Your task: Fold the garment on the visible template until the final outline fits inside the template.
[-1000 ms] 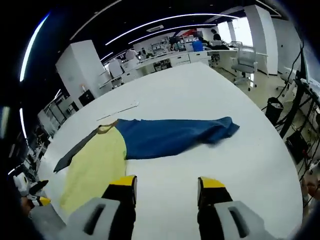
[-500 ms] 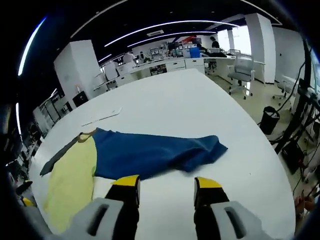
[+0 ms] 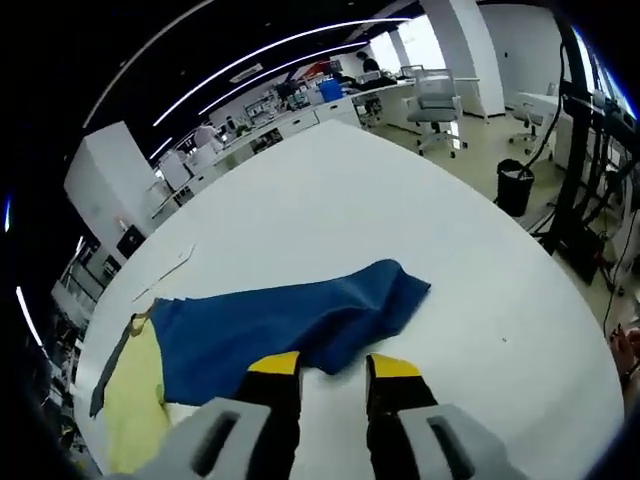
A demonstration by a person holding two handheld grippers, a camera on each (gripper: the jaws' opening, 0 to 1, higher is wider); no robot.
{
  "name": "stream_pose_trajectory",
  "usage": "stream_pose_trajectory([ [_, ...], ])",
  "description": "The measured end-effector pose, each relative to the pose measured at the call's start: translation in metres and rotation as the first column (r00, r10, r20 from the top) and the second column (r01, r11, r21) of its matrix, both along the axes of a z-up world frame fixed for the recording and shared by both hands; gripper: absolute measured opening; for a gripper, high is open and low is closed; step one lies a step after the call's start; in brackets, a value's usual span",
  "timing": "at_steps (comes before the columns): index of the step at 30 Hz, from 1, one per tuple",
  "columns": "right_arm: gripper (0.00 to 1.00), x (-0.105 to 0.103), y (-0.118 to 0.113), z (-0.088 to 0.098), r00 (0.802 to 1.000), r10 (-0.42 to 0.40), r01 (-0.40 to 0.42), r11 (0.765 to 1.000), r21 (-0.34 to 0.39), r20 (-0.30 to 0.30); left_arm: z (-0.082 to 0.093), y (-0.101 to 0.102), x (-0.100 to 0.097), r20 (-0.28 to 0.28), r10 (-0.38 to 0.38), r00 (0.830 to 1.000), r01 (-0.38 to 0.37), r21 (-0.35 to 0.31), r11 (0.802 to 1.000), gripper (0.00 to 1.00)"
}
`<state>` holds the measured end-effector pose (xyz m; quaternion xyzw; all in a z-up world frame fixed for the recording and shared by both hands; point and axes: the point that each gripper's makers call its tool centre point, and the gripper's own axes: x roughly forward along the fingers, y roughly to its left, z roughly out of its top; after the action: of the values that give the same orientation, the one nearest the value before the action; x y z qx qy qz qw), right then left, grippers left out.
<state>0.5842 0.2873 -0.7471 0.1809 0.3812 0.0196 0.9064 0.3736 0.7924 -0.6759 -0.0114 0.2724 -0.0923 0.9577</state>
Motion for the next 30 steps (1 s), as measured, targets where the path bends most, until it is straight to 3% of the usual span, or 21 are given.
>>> stream_pose_trajectory([
  [3, 0.11, 0.006, -0.001, 0.001, 1.000, -0.001, 0.000, 1.000, 0.005, 0.020, 0.000, 0.001, -0.001, -0.004, 0.006, 1.000, -0.006, 0.002, 1.000, 0.90],
  [6, 0.05, 0.004, -0.002, -0.004, 1.000, -0.006, 0.006, 1.000, 0.004, -0.007, -0.002, 0.002, -0.004, -0.016, 0.011, 1.000, -0.011, 0.010, 1.000, 0.89],
  [10, 0.00, 0.005, -0.002, -0.002, 1.000, -0.007, 0.007, 1.000, 0.004, -0.001, -0.002, 0.002, -0.005, -0.019, 0.016, 1.000, -0.016, 0.014, 1.000, 0.87],
  [13, 0.00, 0.005, -0.008, 0.004, 1.000, 0.002, -0.002, 0.999, -0.034, -0.004, -0.001, -0.001, -0.007, -0.025, 0.002, 1.000, -0.001, 0.017, 1.000, 0.86],
  [18, 0.00, -0.002, -0.018, 0.009, 0.986, 0.140, -0.154, 0.969, -0.190, -0.086, 0.000, -0.002, -0.009, -0.027, -0.008, 1.000, 0.008, 0.032, 0.999, 0.87],
  [23, 0.00, -0.004, -0.022, 0.013, 0.987, 0.135, -0.149, 0.974, -0.172, -0.092, 0.000, -0.001, -0.011, -0.030, -0.010, 1.000, 0.011, 0.033, 0.999, 0.87],
  [30, 0.00, -0.011, -0.021, -0.002, 0.975, 0.154, -0.183, 0.965, -0.187, -0.159, 0.001, -0.003, -0.012, -0.031, -0.023, 0.999, 0.024, 0.033, 0.999, 0.89],
])
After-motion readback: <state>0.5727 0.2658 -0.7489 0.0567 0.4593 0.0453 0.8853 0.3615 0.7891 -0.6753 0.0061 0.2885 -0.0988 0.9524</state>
